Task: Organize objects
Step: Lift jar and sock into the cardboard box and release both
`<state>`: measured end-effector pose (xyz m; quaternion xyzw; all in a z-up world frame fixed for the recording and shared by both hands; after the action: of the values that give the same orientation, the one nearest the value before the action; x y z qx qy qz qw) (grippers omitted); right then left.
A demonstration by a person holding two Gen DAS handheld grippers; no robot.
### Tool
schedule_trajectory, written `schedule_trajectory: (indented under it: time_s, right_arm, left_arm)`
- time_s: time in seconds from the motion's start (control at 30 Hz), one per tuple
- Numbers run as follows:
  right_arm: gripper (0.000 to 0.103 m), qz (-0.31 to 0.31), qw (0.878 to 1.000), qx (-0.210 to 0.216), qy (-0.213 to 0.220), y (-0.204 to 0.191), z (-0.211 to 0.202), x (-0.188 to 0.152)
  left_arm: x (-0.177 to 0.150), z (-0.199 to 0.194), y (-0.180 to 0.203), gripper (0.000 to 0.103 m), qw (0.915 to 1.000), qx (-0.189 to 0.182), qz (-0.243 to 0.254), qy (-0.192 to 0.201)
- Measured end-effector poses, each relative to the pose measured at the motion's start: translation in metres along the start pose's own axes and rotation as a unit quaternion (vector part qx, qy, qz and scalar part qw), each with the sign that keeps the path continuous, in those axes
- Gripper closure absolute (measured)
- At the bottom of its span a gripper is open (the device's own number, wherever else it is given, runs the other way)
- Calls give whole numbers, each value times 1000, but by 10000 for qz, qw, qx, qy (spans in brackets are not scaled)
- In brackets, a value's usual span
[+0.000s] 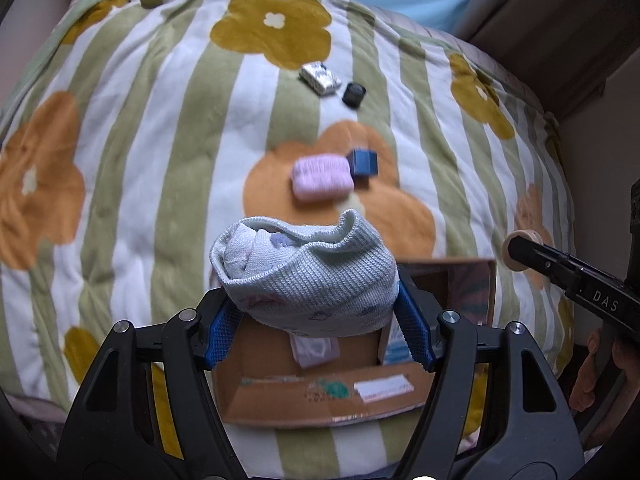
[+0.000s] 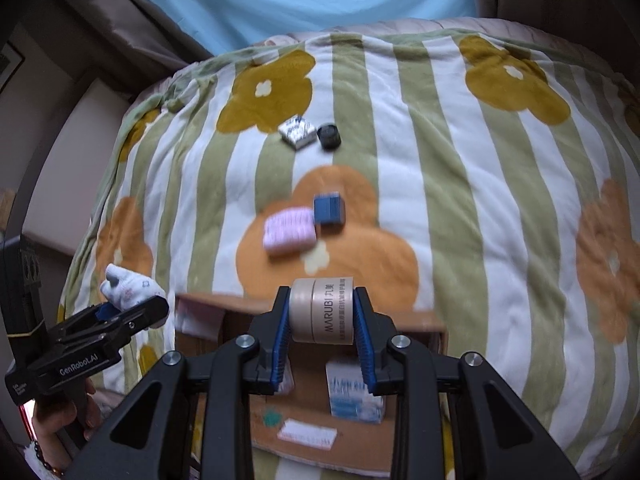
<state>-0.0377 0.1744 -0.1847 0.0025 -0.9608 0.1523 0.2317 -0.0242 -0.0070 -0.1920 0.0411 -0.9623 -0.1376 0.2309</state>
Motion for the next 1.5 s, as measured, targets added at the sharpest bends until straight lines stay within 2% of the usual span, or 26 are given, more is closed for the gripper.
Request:
schedule_trajectory:
  time_s: [0.27, 0.57, 0.77, 1.07, 1.1, 1.13, 1.17, 1.2, 1.27, 1.37, 1.5]
  right_arm:
    - [76, 8, 9995, -117, -303, 12, 21, -62]
    - [76, 118, 9986, -101, -501, 19, 47, -106]
    - [76, 84, 9992, -47, -393, 9, 52, -106]
    - [76, 72, 9993, -236, -290, 3, 67, -86]
    - [76, 37, 9992, -288, -275, 2, 68, -84]
    - [75, -12, 9992, -301, -269, 1, 70, -82]
    - [68, -48, 9990, -333, -280, 0, 71, -81]
    - [44, -67, 9987, -409, -292, 0, 73, -81]
    - [12, -81, 9979, -560, -303, 3, 76, -80]
    - [8, 5, 9972, -641, -384, 9, 78, -83]
    - [8, 62, 9960, -707, -536, 17, 82, -88]
  left_arm:
    - [-62, 26, 1, 36, 9996, -110, 37, -243]
    - [-102, 53, -5, 36, 9987, -56, 203, -474]
    - [-107, 60, -5, 36, 9982, -49, 351, -489]
    - [-103, 67, -8, 36, 9964, 6, 631, -568]
    - [-102, 68, -9, 36, 9963, 78, 644, -556]
    - [-101, 69, -10, 29, 9959, 174, 660, -587]
    - [-101, 70, -10, 11, 9956, 198, 681, -611]
    - [-99, 69, -10, 0, 9957, 208, 694, -583]
    - [-95, 66, -10, 0, 9960, 228, 725, -468]
    - [-95, 67, -8, 0, 9948, 297, 844, -480]
    - [-94, 68, -7, 0, 9946, 321, 865, -479]
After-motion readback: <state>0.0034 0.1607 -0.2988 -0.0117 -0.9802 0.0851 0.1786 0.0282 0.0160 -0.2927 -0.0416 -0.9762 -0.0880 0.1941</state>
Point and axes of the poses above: each gripper's, at about its wrist camera, not at the fingertips, and z roughly the way its jaws point, y to its right, x to its top, the point moved 9 cm from there along z, roughly the way its jaws point, and after that the axes turned 8 degrees about y, right-handed, at the moved point
